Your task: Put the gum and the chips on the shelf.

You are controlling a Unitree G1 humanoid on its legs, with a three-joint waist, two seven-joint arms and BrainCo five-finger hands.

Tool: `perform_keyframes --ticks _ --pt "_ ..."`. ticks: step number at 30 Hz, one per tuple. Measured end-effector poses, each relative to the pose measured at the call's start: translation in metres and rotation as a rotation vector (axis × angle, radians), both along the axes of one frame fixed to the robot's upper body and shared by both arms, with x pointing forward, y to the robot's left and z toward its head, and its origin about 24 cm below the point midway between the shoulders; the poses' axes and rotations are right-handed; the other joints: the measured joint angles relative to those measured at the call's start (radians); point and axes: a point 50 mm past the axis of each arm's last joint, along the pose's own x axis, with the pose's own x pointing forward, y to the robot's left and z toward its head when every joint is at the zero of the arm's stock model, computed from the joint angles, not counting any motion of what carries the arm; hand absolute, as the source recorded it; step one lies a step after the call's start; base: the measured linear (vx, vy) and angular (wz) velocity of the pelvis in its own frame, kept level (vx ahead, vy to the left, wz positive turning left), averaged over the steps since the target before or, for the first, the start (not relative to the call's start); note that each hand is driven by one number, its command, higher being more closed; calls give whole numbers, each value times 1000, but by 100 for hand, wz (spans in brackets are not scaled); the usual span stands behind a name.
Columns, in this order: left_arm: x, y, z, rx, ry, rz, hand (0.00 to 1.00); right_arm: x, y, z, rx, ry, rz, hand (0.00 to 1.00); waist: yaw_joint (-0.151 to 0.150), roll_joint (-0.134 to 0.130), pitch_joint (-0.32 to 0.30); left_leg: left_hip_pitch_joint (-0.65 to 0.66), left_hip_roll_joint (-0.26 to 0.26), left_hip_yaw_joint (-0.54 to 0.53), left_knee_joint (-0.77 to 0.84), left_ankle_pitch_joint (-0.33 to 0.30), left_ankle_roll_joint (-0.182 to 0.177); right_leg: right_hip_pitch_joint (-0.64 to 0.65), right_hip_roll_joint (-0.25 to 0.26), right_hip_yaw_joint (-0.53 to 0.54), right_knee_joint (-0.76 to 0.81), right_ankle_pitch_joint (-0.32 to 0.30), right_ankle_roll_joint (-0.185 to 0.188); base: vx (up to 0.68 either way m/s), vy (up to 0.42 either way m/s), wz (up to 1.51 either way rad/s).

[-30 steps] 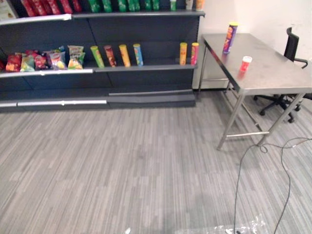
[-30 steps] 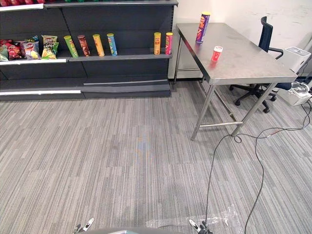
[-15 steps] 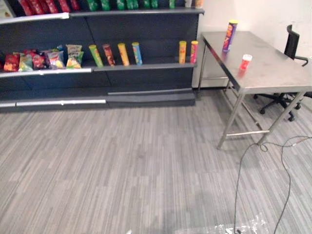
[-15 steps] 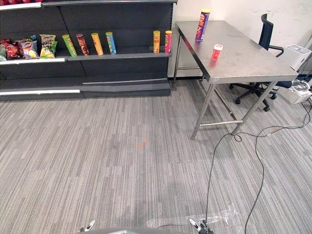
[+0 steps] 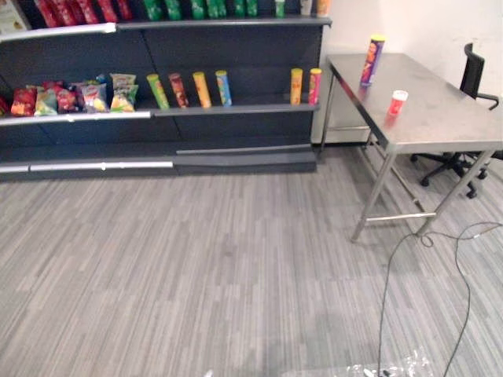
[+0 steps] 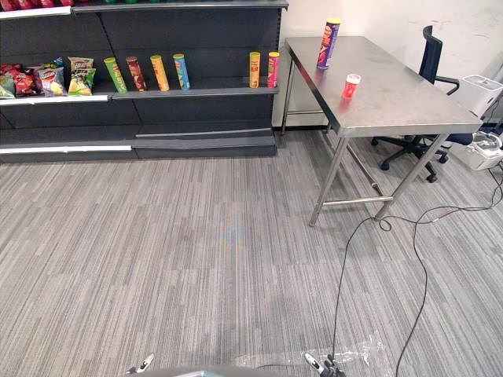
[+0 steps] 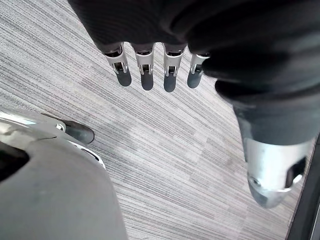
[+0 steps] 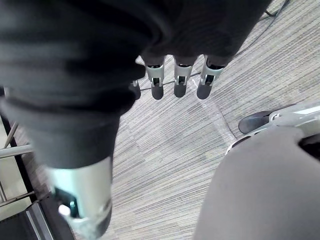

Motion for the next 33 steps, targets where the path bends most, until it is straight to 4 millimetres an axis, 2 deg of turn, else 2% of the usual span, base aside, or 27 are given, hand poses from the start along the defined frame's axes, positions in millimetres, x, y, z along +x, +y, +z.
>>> perform_keyframes --ticks 6,12,13,15,16,17,18,19,20,23,25,27,29,30,31,32,33 --pt "0 1 0 -2 5 -1 0 2 0 0 13 -3 17 0 0 -2 9 -1 0 -10 6 0 0 3 -2 -14 8 -1 0 -33 -27 6" --pt "4 3 0 -1 -5 16 0 5 2 0 59 -27 -14 0 -5 -11 39 -39 -2 -53 62 -7 -9 -41 -20 -57 118 -57 -10 -71 -25 21" --pt "6 4 1 -7 -7 37 0 7 3 0 65 -35 -26 0 -11 -12 51 -63 0 -55 108 -27 -28 -61 -28 -62 170 -84 -16 -92 -40 14" --pt "7 6 1 -25 -18 79 0 10 2 1 67 -46 -36 0 -11 -20 72 -119 14 -51 227 -85 -41 -100 -34 -59 257 -139 -25 -101 -52 4" --pt "7 7 1 -40 -26 106 0 11 3 1 69 -51 -38 0 -11 -13 82 -148 27 -38 299 -109 -71 -110 -34 -56 289 -159 -36 -101 -79 5" --pt "7 9 1 -66 -49 150 0 13 9 1 78 -57 -45 0 -14 -32 95 -190 43 11 410 -110 -74 -114 -40 -57 315 -180 -40 -108 -114 7" --pt "10 10 2 -89 -88 192 0 13 10 1 77 -60 -51 0 -14 -34 110 -261 63 50 550 -102 -63 -117 -49 -53 347 -198 -45 -66 -96 7" --pt "10 9 2 -100 -99 208 0 12 9 1 73 -60 -51 0 -13 -44 115 -288 74 64 607 -112 -48 -117 -51 -52 360 -206 -45 -17 -69 -3" --pt "8 6 2 -112 -112 230 0 13 8 1 57 -56 -55 0 -9 -36 119 -323 96 79 665 -138 -37 -114 -58 -46 377 -219 -43 26 -5 -17" --pt "8 0 2 -135 -147 220 0 15 2 2 34 -48 -37 0 7 -21 124 -362 115 74 584 -130 -49 -99 -78 6 379 -225 -35 105 102 -36" --pt "6 -1 2 -145 -152 216 0 17 0 3 29 -53 -17 0 4 -11 132 -387 117 60 474 -73 -57 -87 -97 21 375 -232 -25 239 227 -24" --pt "4 -7 2 -161 -156 220 0 16 -4 4 22 -58 -26 0 4 10 138 -395 138 34 315 16 -85 -57 -106 44 367 -253 8 217 250 -24" --pt "-3 -9 1 -163 -139 227 0 16 -7 4 16 -60 -39 0 4 27 139 -400 168 22 278 29 -94 -30 -104 70 365 -273 38 306 372 -37" --pt "-6 -9 1 -163 -130 232 0 15 -7 4 15 -57 -41 0 4 27 139 -399 175 29 294 63 -93 -19 -108 84 364 -282 51 390 424 -54" --pt "-7 -8 0 -160 -118 230 0 13 -5 3 19 -44 -32 0 9 28 128 -393 149 31 331 100 -71 3 -139 109 347 -294 70 412 407 -57" --pt "-12 -1 1 -139 -104 229 0 14 -1 2 24 -40 -14 0 8 -6 116 -397 114 58 366 59 -28 22 -174 126 307 -293 64 408 373 -51" --pt "-11 2 2 -126 -103 223 0 16 2 2 29 -42 -1 0 5 -18 108 -407 99 67 385 36 -18 24 -189 140 303 -287 62 383 307 -25"
